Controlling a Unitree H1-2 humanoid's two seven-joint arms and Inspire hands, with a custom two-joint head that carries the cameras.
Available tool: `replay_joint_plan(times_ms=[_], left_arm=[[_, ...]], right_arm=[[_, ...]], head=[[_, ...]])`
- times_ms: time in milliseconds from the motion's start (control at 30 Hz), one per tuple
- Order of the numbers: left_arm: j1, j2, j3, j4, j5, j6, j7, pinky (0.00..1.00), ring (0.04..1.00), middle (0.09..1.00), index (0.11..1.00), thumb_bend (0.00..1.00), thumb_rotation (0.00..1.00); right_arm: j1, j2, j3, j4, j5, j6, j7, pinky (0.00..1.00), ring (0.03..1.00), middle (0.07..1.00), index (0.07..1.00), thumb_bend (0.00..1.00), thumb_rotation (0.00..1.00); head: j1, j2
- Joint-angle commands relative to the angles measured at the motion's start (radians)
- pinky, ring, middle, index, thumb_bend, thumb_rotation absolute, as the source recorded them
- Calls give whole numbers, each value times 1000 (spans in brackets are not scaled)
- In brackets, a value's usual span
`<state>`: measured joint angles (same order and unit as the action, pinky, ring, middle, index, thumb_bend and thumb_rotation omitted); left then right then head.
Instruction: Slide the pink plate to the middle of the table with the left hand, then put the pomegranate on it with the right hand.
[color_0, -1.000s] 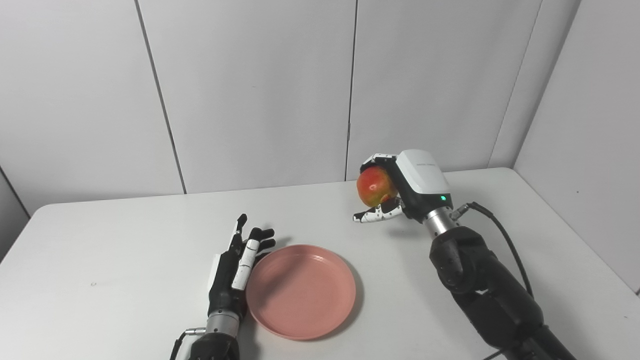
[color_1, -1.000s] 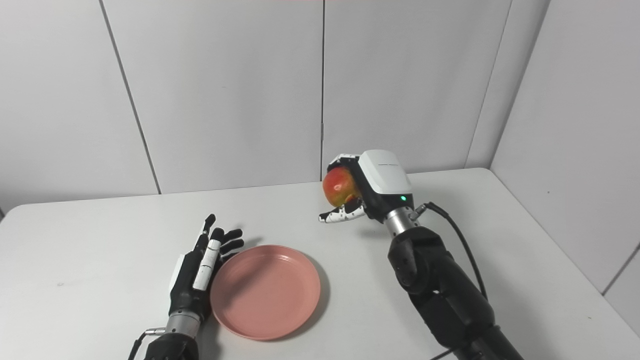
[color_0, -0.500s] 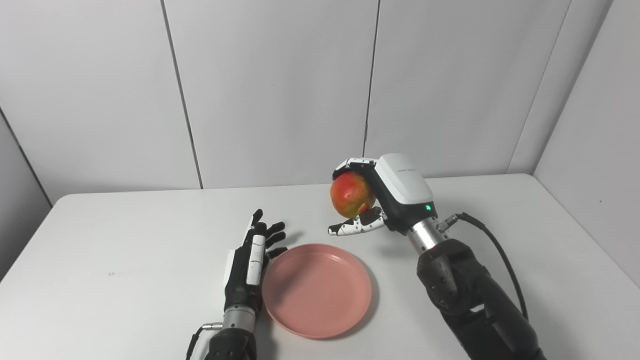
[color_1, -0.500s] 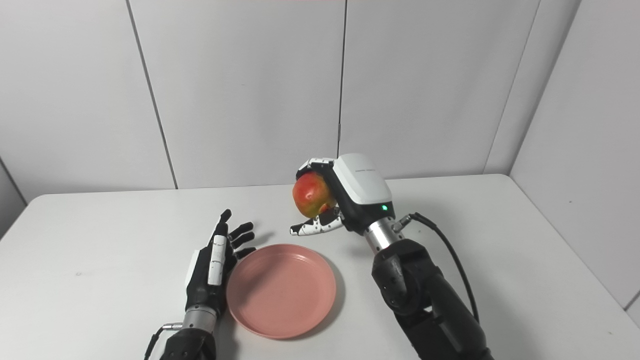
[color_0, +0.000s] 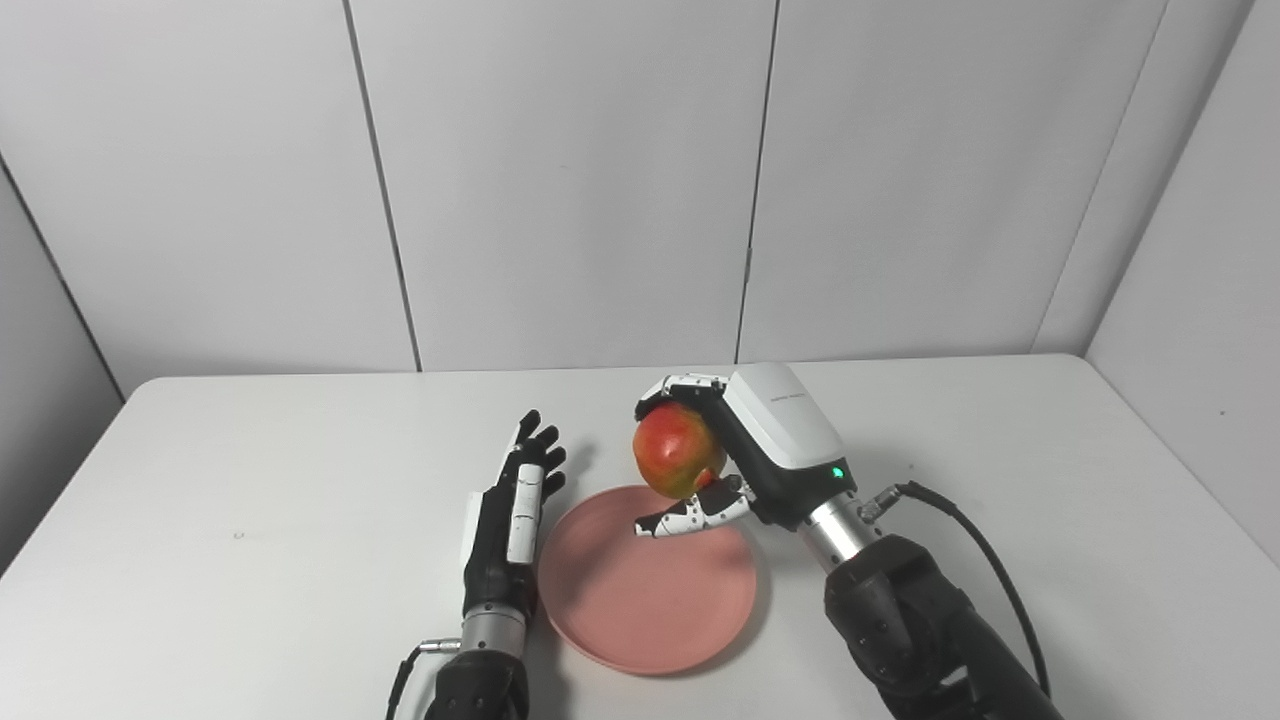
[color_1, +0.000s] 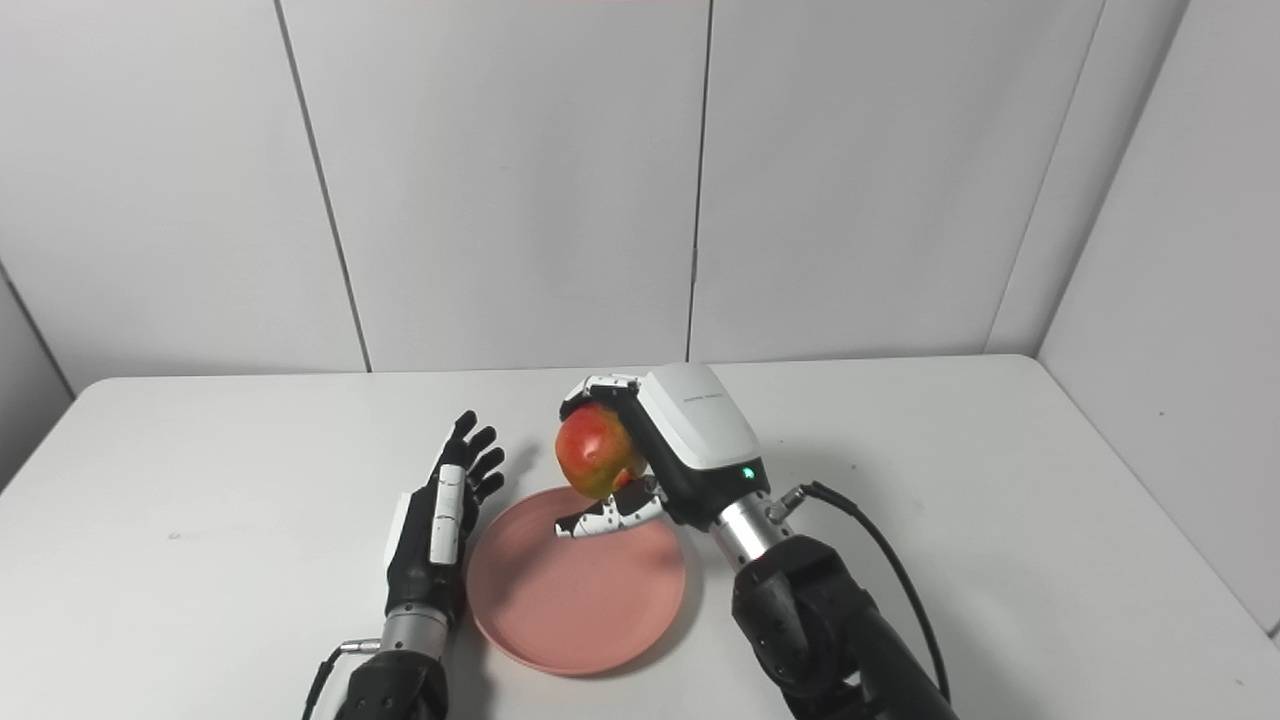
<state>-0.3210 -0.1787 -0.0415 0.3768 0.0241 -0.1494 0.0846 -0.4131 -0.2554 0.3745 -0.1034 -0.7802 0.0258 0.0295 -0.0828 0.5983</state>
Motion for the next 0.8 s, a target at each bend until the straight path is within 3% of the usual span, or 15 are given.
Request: replay_joint_plan(times_ms=[0,300,767], left_arm=[[17,-19,-5,14,6,-28,12,855,886,904,908,863,1000],[30,-32,-14,5,9,-24,17,837,870,880,904,851,1000],[22,-39,-25,5,13,-23,30,807,852,850,894,860,1000]], right_arm=[[-23,3,-7,-42,-1,-50,-11,205,289,426,490,492,172],[5,-1,-3,-37,-5,-59,7,200,286,427,492,494,177],[-3,10,-13,15,9,-69,19,208,292,434,492,500,178]], head=[[4,-1],[40,-20],[54,12]])
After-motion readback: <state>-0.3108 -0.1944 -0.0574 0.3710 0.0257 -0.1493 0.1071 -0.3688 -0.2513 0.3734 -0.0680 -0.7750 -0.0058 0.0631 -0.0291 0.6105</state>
